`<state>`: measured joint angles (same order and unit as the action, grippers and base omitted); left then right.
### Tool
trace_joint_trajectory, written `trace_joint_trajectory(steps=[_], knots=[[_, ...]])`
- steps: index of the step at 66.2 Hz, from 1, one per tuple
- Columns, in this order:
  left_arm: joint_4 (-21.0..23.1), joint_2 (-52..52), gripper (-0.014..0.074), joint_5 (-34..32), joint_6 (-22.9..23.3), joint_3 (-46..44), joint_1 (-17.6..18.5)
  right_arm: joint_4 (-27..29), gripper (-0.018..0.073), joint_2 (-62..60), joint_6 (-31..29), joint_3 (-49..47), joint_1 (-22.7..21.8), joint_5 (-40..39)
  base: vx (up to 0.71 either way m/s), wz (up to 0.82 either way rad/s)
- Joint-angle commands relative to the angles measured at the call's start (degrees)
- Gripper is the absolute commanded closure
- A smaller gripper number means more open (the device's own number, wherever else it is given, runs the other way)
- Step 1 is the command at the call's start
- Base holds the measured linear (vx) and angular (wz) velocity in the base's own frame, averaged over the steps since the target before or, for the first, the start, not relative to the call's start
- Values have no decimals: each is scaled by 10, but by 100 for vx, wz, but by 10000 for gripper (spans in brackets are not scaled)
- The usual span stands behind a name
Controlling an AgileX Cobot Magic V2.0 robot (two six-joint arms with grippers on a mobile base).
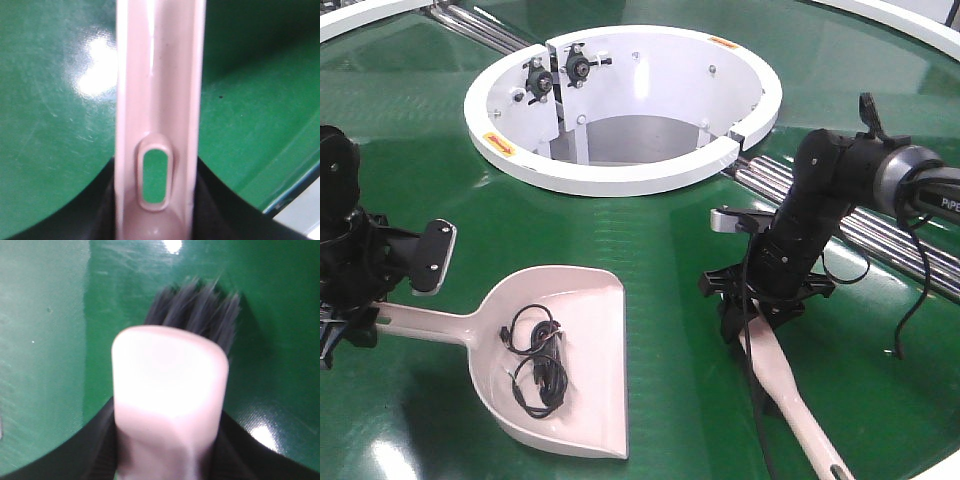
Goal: Clean and inspect green conveyor with broom and dustpan
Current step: 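Lift the brush back out of the dustpan with the right gripper, then lower the brush onto the conveyor and open the right gripper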
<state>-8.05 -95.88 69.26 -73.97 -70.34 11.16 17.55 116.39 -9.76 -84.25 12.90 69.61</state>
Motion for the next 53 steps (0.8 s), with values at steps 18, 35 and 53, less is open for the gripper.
trace_joint_trajectory(steps=[18, 35, 53], knots=[[11, 21, 619, 7, -4, -15, 5, 5, 131, -26, -10, -13, -5, 28, 0, 0], [11, 21, 619, 7, -4, -15, 5, 5, 61, -33, -9, -13, -5, 16, 0, 0], [11, 21, 619, 7, -4, -15, 5, 0, 61, -104, -9, -12, -4, -77, 0, 0]])
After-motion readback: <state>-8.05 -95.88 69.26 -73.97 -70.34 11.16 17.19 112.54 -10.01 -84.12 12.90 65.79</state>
